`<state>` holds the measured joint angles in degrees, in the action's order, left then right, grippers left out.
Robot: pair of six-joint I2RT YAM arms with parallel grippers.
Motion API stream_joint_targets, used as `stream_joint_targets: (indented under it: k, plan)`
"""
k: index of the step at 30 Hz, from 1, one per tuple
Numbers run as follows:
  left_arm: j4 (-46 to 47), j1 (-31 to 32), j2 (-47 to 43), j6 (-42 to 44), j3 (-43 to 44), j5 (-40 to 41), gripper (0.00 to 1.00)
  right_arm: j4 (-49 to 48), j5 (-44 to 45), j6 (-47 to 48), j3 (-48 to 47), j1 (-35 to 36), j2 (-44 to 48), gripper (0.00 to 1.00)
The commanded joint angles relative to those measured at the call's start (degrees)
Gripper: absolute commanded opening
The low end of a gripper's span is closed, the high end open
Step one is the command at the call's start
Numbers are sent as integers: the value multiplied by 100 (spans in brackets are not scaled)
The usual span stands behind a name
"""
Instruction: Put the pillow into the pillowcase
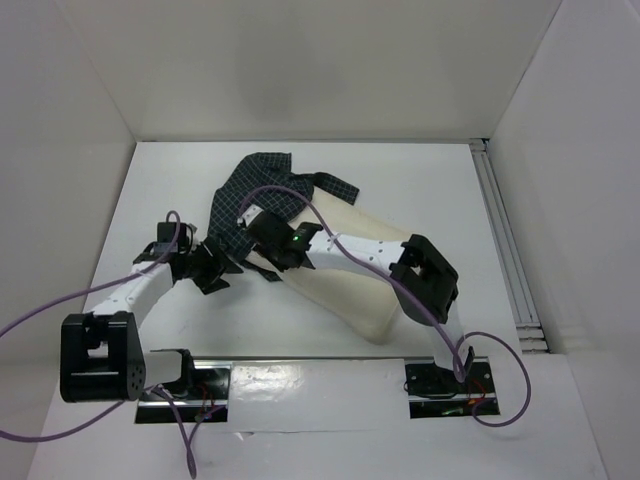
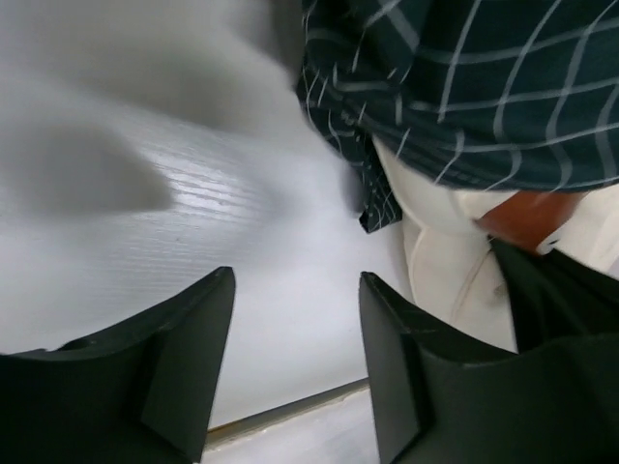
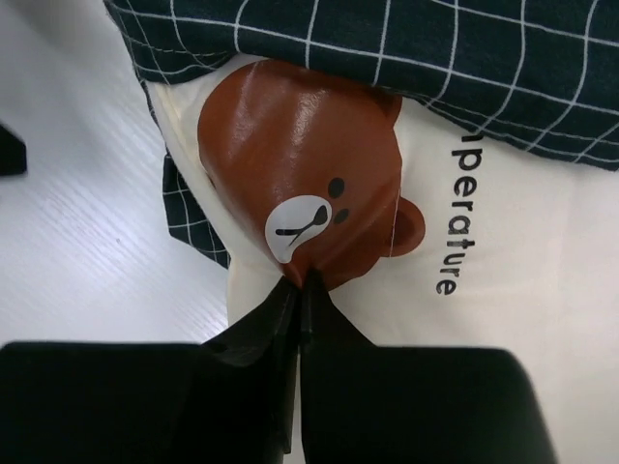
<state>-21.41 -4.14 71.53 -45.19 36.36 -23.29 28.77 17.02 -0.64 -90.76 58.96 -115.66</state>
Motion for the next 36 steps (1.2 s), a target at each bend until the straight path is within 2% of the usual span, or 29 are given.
stream_joint_targets:
  k: [1,3,6,7,9,11,15,21,25,26,28,29,32,36]
  plan:
    - [769,229,80,-306,-172,-219,64,-302,-102,-41,-188,-86,-10,0]
    - [831,449,142,-438,-103,-220,64,-477,-102,21,-109,-156,201,0]
    - [884,669,423,-281,-6,34,74,-478,-750,-84,-108,-428,447,0]
    - [945,730,502,-280,46,35,80,-574,-1092,-155,-108,-499,526,0]
    - [1173,809,721,-158,47,-78,85,-627,-1340,-155,-56,-579,667,0]
    - [1499,984,836,-157,47,-79,85,-540,-1482,-155,-187,-640,729,0]
    - [1657,1222,1126,-104,187,289,76,-382,-1552,-155,-328,-702,729,0]
    - [1912,1284,1503,-104,459,544,75,-329,-1605,-155,-381,-754,729,0]
    - [2306,1530,1846,-104,521,878,54,-259,-1552,-207,-433,-754,676,0]
    - [2377,1530,1847,-104,521,931,41,-206,-1552,-208,-434,-807,676,0]
    - [2439,1714,1909,-104,574,1001,23,-40,-1500,-261,-661,-807,536,0]
    - [2440,1715,1909,-104,635,923,0,22,-1412,-330,-845,-807,535,0]
    - [2317,1768,1726,-104,924,546,0,478,-1123,-453,-1372,-869,237,0]
    - [2317,1820,1024,18,996,-288,0,1130,-1208,-454,-2890,-869,-307,0]
